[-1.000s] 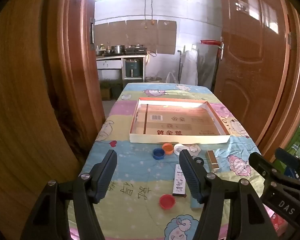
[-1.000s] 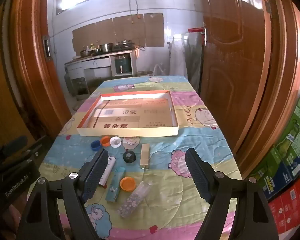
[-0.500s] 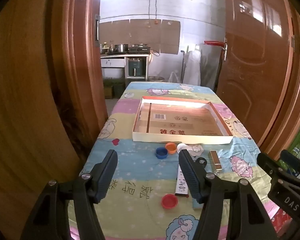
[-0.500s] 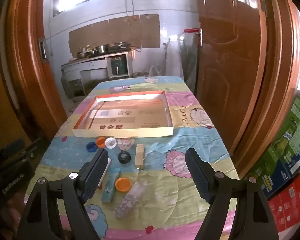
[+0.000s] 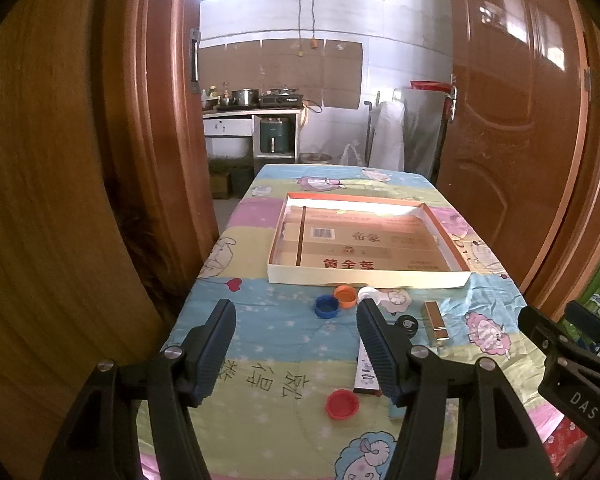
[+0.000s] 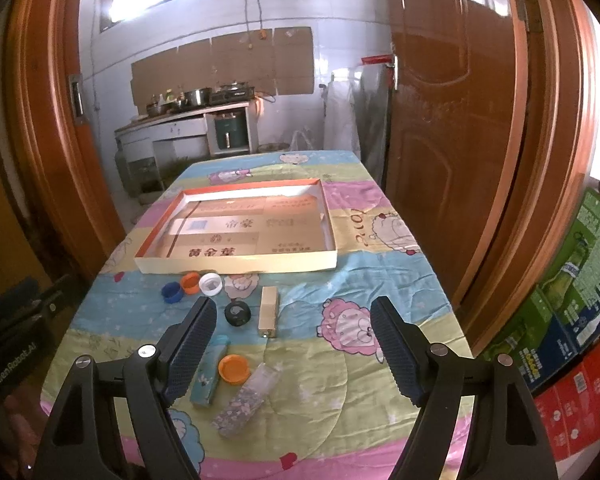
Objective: Organize rigid objects
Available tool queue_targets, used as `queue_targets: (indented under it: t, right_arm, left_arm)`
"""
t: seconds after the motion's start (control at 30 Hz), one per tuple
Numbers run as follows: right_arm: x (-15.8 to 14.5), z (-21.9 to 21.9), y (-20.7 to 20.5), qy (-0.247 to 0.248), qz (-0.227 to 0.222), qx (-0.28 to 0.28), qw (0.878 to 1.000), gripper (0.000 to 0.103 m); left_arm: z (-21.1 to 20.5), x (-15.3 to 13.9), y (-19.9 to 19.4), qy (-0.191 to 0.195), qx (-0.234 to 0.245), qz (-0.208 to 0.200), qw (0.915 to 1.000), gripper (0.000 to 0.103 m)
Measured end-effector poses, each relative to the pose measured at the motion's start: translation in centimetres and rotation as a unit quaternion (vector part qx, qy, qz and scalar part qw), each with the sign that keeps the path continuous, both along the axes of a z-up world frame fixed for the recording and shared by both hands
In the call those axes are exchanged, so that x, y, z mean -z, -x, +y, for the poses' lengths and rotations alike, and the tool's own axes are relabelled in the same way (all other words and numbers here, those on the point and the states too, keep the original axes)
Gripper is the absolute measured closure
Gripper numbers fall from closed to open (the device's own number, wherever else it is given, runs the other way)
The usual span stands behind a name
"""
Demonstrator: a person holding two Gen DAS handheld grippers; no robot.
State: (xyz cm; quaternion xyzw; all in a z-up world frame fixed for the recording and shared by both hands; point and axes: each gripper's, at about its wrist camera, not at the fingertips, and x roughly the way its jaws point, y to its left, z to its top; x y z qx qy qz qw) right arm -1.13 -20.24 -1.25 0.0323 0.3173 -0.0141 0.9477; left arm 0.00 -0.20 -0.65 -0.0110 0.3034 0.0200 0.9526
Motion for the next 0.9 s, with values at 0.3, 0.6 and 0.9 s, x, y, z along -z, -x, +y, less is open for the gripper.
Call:
queue_targets:
  t: [0.3,0.6,0.9]
  right_arm:
    - [-0.01,-0.06,-0.1,0.001,0.0,0.0,1.0,0.023]
    - [0.26,0.01,-0.27,0.0,0.003,-0.002,1.0,0.023]
    - [0.42,0.16,-0.4,0.0,0.005,-0.003,1.0,0.023]
  left_arm:
    - [0.31,0.16,-0.15,0.0,-0.004,0.001,1.0,0.04]
    - [0.47,0.22,-0.18,0.0,-0.005,0.001,1.0,0.04]
    - [0.42,0.19,-0.2,0.001,-0.006,0.002,1.0,0.04]
